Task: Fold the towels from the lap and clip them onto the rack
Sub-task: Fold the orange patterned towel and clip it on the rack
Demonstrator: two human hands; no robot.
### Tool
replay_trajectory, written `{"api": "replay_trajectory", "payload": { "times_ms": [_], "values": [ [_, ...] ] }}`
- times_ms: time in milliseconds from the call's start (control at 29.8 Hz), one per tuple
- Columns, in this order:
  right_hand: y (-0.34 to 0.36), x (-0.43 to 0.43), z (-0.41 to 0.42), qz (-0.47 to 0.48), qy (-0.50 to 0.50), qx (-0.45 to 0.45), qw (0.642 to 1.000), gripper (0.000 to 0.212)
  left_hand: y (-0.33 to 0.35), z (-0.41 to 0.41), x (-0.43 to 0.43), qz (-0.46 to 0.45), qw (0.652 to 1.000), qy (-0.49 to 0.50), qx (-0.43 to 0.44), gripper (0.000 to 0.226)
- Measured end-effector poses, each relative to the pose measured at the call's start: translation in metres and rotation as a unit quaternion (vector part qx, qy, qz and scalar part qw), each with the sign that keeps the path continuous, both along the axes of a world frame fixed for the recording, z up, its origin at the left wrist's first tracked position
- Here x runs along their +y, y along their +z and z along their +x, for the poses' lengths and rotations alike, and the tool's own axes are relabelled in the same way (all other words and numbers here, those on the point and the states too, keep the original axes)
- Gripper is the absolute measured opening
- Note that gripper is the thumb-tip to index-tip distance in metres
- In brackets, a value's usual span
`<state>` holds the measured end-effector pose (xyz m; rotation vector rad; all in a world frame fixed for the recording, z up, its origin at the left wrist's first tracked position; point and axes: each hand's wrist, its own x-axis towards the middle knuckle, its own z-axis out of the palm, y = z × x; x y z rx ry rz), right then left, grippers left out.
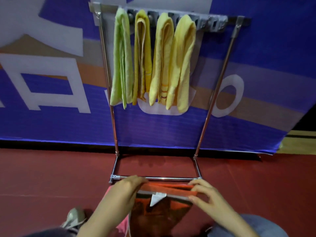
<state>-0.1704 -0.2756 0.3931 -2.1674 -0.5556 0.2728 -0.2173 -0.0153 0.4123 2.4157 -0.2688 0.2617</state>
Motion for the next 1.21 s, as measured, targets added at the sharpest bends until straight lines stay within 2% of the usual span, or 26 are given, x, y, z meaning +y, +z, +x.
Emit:
{"api": "replay_trajectory", "payload": {
  "times_ms": [101,201,268,302,369,469,603,738,838,939,1006,1073,1140,1207],
  "values": [
    [0.011,0.003,0.007,0.075,-0.049,-0.031,0.995,0.029,0.005,0.01,0.004,0.012,1.0,-0.008,-0.001,0.044],
    [0.034,0.017,0.018,0.175,-0.087,-0.056,0.979,0.011,0.024,0.024,0.009,-0.014,1.0,-0.003,-0.01,0.032],
    [0.056,0.024,0.026,0.23,-0.13,-0.097,0.96,0.046,0.048,0.032,0.014,-0.052,0.998,0.001,-0.028,0.027],
    [0.067,0.025,0.031,0.257,-0.138,-0.117,0.949,0.05,0.063,0.035,0.016,-0.066,0.997,0.0,-0.041,0.026],
    [0.094,0.028,0.04,0.29,-0.13,-0.155,0.935,0.038,0.092,0.043,0.019,-0.088,0.994,-0.013,-0.069,0.022],
    [0.108,0.033,0.057,0.305,-0.14,-0.116,0.935,0.026,0.113,0.051,0.025,-0.078,0.993,-0.02,-0.084,0.021],
    [0.092,0.033,0.067,0.287,-0.179,-0.056,0.939,0.016,0.094,0.057,0.018,-0.055,0.996,-0.013,-0.066,0.031],
    [0.084,0.03,0.064,0.303,-0.196,-0.048,0.931,0.015,0.079,0.056,0.007,-0.139,0.987,0.045,-0.061,0.017],
    [0.084,0.034,0.058,0.315,-0.222,-0.035,0.922,0.016,0.078,0.052,-0.002,-0.188,0.977,0.085,-0.062,0.017],
    [0.082,0.049,0.045,0.326,-0.254,-0.021,0.91,0.02,0.072,0.044,-0.014,-0.207,0.965,0.136,-0.083,0.033],
    [0.078,0.064,0.032,0.346,-0.258,-0.002,0.902,0.022,0.065,0.038,-0.024,-0.207,0.961,0.152,-0.1,0.029],
    [0.072,0.079,0.018,0.36,-0.246,0.026,0.9,0.021,0.057,0.033,-0.034,-0.206,0.961,0.152,-0.108,0.028],
    [0.067,0.092,0.009,0.374,-0.226,0.053,0.898,0.019,0.055,0.027,-0.042,-0.218,0.96,0.142,-0.104,0.04],
    [0.061,0.098,0.002,0.382,-0.215,0.084,0.895,0.018,0.052,0.021,-0.05,-0.239,0.958,0.13,-0.09,0.042]
  ]
}}
